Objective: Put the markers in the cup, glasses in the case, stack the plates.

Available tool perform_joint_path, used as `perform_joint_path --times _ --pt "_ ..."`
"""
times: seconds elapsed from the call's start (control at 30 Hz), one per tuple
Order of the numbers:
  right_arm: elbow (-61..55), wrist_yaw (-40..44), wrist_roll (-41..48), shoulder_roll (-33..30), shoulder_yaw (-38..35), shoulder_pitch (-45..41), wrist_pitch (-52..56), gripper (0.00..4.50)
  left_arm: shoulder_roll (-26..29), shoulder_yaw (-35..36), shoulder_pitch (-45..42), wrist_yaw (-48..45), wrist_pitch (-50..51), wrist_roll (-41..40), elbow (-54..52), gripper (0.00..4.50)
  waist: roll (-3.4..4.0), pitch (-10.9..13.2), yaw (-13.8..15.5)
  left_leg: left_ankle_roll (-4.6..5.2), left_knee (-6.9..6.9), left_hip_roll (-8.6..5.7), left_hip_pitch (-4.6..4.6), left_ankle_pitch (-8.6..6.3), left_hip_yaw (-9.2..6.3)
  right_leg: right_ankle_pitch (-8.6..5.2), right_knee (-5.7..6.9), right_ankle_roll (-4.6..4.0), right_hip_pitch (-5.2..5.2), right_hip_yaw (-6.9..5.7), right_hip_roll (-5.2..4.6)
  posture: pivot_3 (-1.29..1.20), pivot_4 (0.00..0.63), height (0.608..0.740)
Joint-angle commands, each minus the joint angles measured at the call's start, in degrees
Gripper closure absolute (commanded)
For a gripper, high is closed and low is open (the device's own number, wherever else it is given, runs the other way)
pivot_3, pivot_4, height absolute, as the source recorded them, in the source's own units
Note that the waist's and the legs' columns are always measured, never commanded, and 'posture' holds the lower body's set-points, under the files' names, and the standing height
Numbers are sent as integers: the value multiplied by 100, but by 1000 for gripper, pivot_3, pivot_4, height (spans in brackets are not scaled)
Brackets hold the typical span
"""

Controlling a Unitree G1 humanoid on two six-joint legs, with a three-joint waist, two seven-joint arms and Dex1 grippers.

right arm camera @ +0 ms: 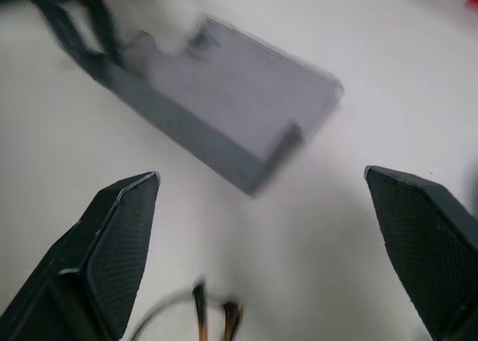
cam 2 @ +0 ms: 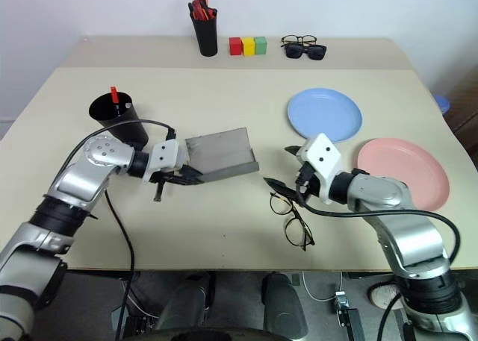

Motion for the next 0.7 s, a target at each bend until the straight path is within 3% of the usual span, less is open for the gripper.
perform_joint_path --times 0.03,0.17,0.33,0.67,0.7 --pt "-206 192 345 -346 -560 342 341 0 58 263 96 9 146 -183 -445 2702 0 0 -3 1 1 0 0 0 1 0 -1 0 1 0 -1 0 150 740" --pt "-342 268 628 -559 -818 881 716 0 -64 422 215 512 -65 -16 -438 632 1 -1 -30 3 0 2 3 -2 0 0 2 0 1 -1 2 0 150 740" --pt "-631 -55 874 -511 -756 1171 1330 0 -196 881 256 934 122 -299 -569 632 1 0 -57 3 3 5 6 -2 1 0 4 0 1 0 5 0 150 740" --pt "-504 -698 1320 -174 -407 793 2460 0 -37 1556 1136 1399 776 -707 -1450 632 2 -1 -32 3 1 5 6 -2 1 -1 3 -1 1 0 4 0 150 740" --pt "-472 -757 1341 -134 -392 731 2526 247 -22 1628 1247 1473 871 -749 -1537 596 2 -1 -30 3 1 5 5 -2 1 -1 2 -1 1 0 4 0 150 740"
